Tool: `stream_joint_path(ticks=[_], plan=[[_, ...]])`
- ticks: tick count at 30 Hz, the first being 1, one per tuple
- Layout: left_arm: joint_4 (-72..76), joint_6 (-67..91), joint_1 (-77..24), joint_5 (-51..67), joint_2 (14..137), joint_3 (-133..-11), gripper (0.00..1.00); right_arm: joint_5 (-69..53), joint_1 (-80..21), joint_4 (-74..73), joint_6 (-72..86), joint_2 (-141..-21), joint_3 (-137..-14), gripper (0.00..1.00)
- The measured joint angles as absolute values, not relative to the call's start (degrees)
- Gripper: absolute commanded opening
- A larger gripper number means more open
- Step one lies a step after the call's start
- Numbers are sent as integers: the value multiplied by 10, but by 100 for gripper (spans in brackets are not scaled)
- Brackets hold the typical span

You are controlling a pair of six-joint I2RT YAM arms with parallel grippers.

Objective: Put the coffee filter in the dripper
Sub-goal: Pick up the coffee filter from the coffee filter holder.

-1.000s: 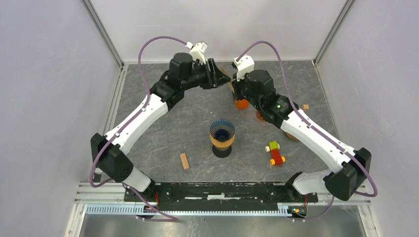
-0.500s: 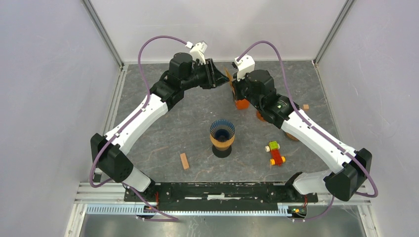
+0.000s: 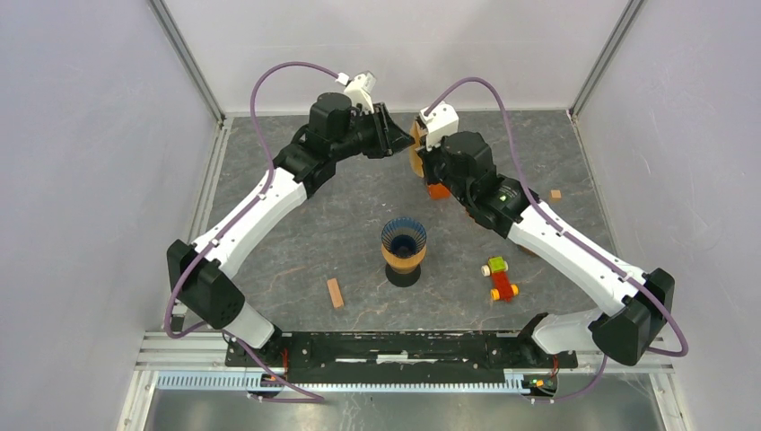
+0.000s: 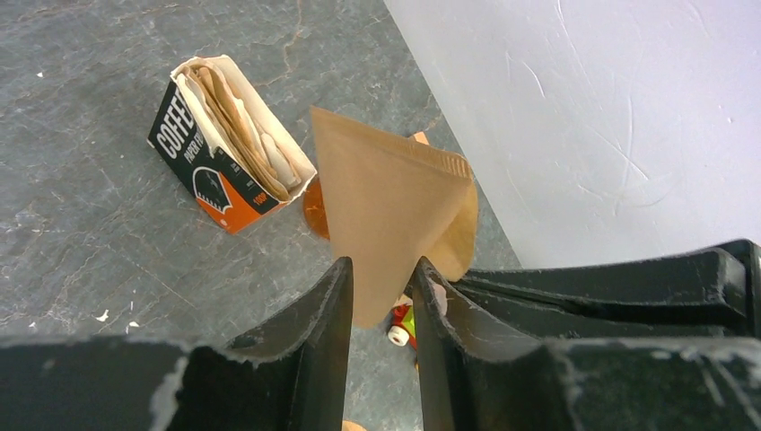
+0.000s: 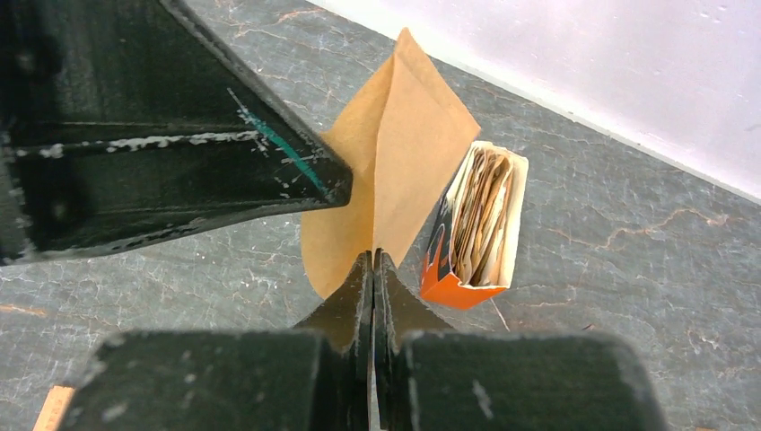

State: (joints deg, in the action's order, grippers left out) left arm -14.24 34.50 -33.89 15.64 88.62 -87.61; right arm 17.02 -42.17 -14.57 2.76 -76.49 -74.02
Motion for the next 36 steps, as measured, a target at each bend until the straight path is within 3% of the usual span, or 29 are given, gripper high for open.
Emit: stream_joint_path(ticks=[15, 21, 36], plan=[[-149, 315, -358, 137, 894, -883, 37, 213, -439, -145, 32, -770, -740, 0], [-149, 296, -366, 135, 894, -881, 44, 216, -439, -145, 32, -771, -740, 0], [-153, 272, -371, 91, 894, -868, 44, 217, -439, -147, 38, -771, -740, 0]])
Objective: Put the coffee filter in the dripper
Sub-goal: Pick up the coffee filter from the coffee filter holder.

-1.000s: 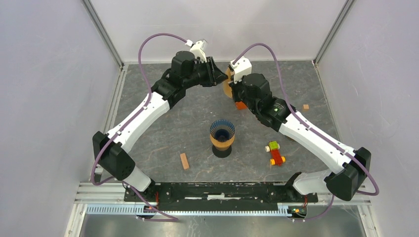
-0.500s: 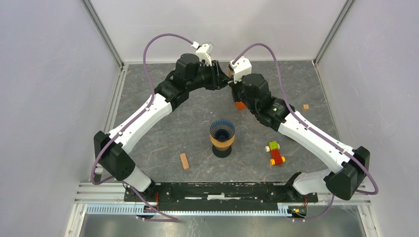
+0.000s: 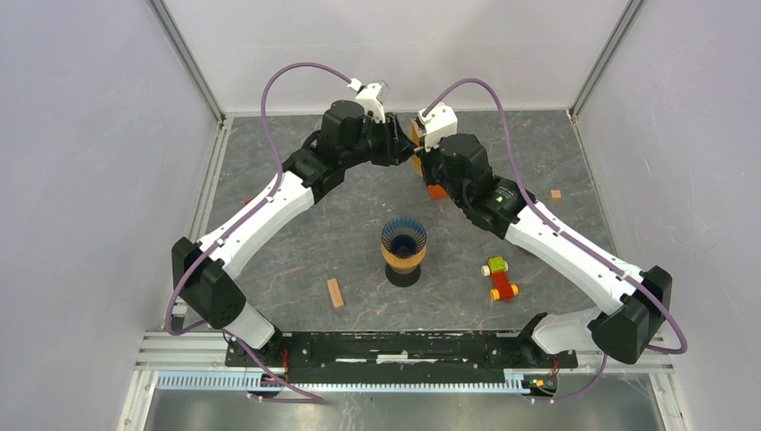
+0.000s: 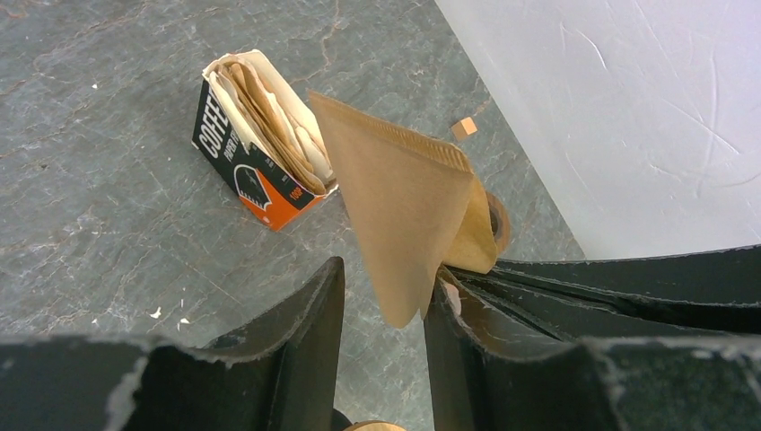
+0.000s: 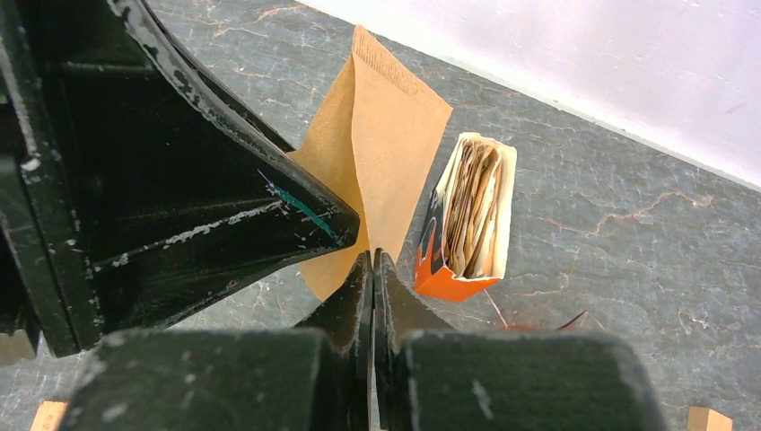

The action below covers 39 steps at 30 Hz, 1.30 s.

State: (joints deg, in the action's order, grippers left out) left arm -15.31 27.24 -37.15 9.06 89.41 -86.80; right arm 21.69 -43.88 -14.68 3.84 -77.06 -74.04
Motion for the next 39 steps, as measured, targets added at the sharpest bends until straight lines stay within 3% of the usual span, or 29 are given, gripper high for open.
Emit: stream_joint_path(ticks=[6, 11, 16, 29, 36, 39], plan=[[-144, 272, -371, 100, 895, -861, 43, 217, -439, -147, 41, -771, -740, 0], [-131, 272, -372, 109, 895, -837, 51, 217, -439, -147, 45, -771, -740, 0], [-129, 266, -373, 109, 899, -827, 51, 213, -439, -147, 51, -771, -740, 0], [-127, 225, -373, 107, 903, -830, 31, 209, -438, -146, 59, -767, -740, 0], [-127, 202, -373, 107, 903, -845, 7, 204, -433, -142, 62, -764, -727, 0], [-128, 188, -373, 106, 903, -848, 2, 204, -430, -142, 62, -762, -720, 0]])
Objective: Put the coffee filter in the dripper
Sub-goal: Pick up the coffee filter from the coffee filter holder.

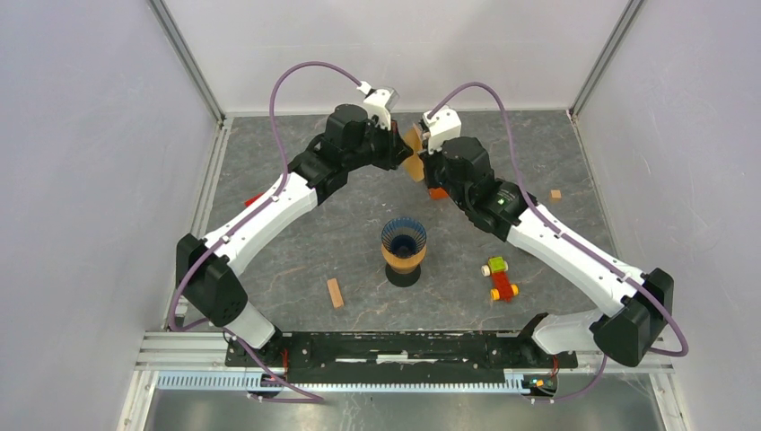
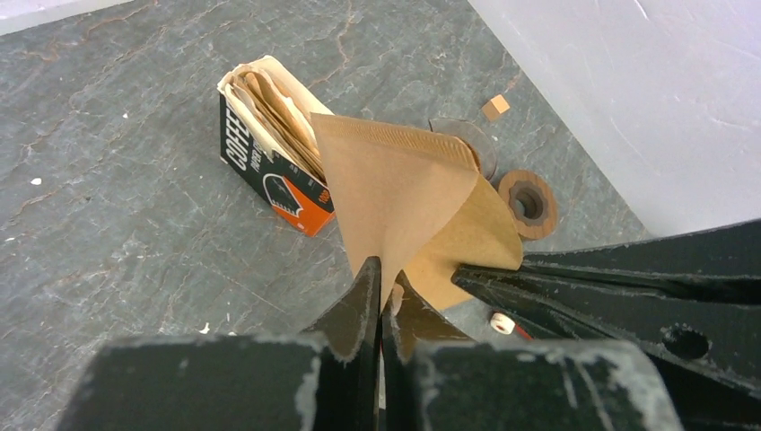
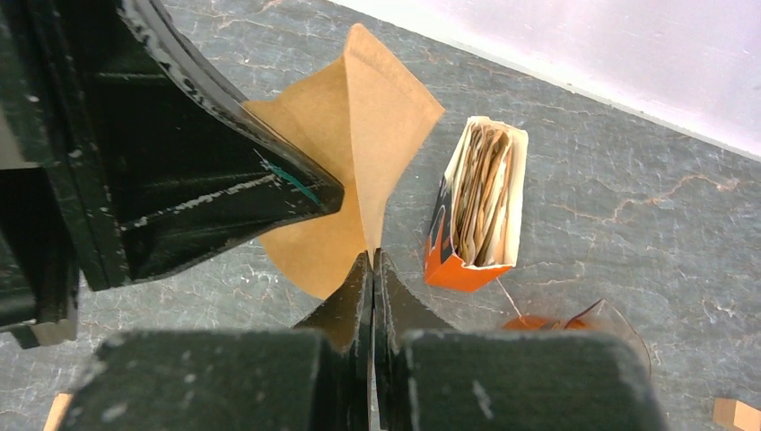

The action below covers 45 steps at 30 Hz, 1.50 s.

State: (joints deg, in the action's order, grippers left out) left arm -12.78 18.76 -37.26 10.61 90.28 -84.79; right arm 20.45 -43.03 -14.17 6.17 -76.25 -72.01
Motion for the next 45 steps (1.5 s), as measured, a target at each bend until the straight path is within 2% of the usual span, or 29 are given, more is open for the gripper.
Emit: stream_joint_path(ticks=[13, 30, 45], plan=[[-136, 118, -374, 86, 895, -848, 4, 206, -415, -142, 62, -742, -713, 0], [-160, 14, -419, -49, 890, -865, 14, 195, -415, -142, 79, -741, -713, 0], [-161, -31, -422, -103, 890, -866, 12, 195, -408, -142, 93, -741, -705, 0]])
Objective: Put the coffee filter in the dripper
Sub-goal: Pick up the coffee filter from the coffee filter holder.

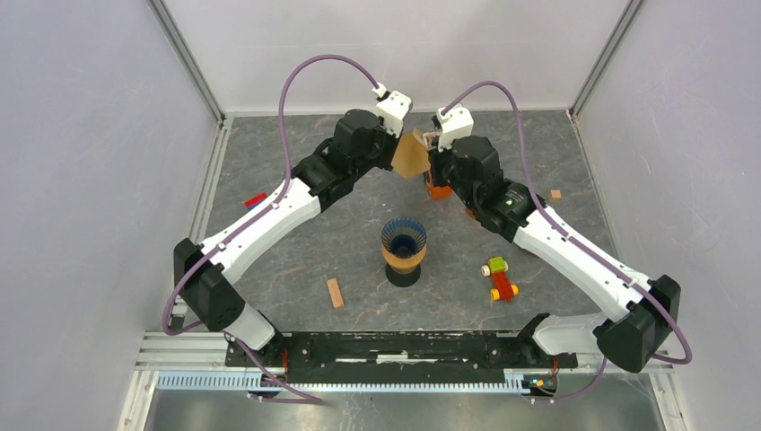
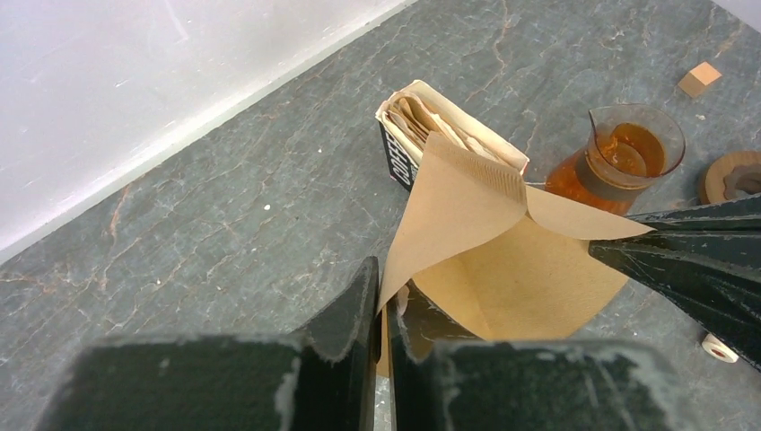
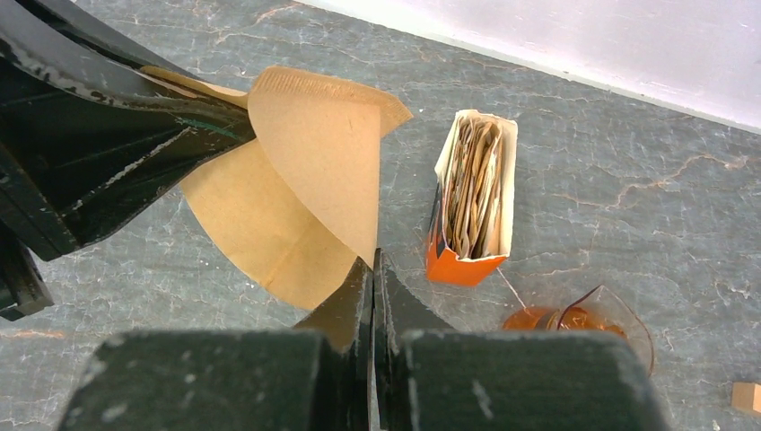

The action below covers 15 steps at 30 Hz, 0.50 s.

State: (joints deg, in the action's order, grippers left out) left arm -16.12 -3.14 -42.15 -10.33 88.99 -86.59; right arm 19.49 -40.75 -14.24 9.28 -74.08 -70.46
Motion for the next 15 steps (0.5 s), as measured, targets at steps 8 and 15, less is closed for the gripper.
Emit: stream_joint_path(ticks=[8, 15], plan=[[-161, -37, -422, -104, 890, -866, 11, 193, -401, -142, 94, -741, -701, 0], [-162, -37, -421, -71, 885, -865, 2, 148, -384, -132, 84, -728, -681, 27]])
